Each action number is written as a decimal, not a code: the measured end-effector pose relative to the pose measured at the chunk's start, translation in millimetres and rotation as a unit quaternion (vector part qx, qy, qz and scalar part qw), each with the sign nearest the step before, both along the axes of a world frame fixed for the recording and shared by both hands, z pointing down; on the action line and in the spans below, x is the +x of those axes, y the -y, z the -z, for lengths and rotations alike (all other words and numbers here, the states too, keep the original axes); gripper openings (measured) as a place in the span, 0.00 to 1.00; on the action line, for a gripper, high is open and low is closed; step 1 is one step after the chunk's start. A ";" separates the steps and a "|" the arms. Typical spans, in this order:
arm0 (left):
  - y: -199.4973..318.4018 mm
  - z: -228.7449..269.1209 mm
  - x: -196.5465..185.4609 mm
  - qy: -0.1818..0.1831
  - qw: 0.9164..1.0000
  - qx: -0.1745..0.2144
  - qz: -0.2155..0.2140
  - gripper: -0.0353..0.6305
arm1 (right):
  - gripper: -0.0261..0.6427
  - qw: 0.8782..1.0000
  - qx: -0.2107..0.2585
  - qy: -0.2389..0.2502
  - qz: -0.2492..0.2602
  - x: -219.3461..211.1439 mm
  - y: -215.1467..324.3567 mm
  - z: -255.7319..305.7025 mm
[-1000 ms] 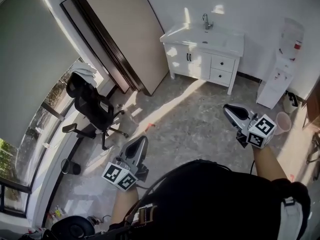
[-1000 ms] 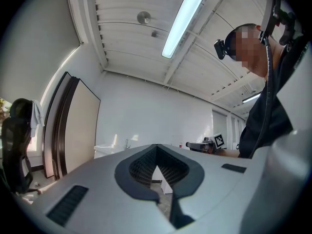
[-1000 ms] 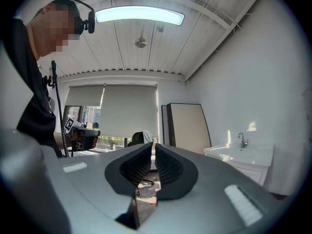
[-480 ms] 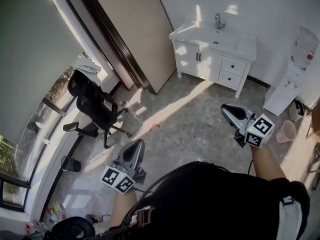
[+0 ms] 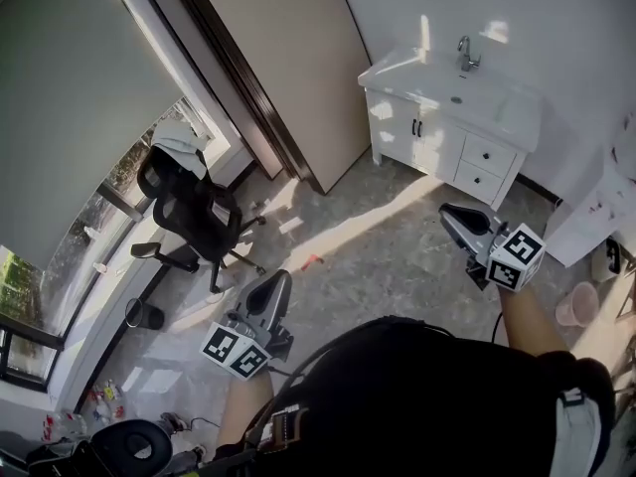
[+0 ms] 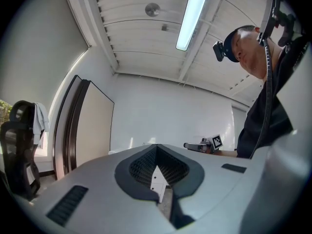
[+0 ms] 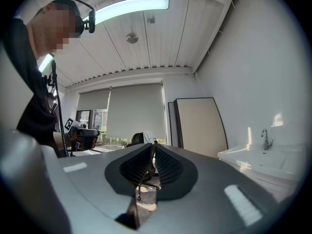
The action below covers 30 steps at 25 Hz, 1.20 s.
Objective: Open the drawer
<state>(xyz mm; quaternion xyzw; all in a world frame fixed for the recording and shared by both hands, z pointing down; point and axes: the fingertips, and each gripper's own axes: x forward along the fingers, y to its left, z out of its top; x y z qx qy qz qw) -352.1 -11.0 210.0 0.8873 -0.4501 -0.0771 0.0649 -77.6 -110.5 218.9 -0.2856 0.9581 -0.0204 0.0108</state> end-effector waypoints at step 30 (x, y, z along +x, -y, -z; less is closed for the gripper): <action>286.1 7.3 -10.9 -0.013 0.993 0.012 -0.118 0.05 | 0.05 0.994 -0.001 -0.018 -0.107 0.5 222.3 3.0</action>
